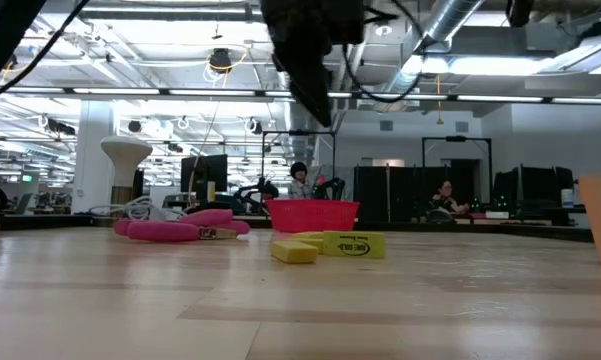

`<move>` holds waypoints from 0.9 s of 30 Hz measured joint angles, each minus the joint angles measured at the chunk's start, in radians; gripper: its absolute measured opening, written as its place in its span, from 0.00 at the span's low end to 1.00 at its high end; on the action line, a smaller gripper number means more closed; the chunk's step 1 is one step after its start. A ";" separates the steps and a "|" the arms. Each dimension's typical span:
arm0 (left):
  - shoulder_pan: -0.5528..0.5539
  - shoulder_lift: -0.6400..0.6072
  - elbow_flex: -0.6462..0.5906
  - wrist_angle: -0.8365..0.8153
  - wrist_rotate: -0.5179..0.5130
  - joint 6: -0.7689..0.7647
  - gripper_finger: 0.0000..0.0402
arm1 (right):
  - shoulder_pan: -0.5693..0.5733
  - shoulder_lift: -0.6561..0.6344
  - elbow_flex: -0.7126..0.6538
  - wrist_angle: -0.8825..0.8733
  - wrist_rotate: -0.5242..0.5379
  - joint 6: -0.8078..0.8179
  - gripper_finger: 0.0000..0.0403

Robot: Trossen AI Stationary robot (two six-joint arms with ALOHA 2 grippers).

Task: Pick & Place School Supplies
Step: Put the yellow eraser into the yellow bin

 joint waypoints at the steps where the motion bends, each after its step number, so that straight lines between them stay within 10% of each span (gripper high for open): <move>1: -0.009 0.009 0.000 0.018 0.012 -0.002 0.52 | -0.006 -0.009 0.000 -0.001 -0.002 -0.010 0.32; 27: -0.073 0.110 0.001 0.101 0.101 -0.088 0.49 | -0.014 -0.114 0.000 0.001 -0.004 -0.128 0.31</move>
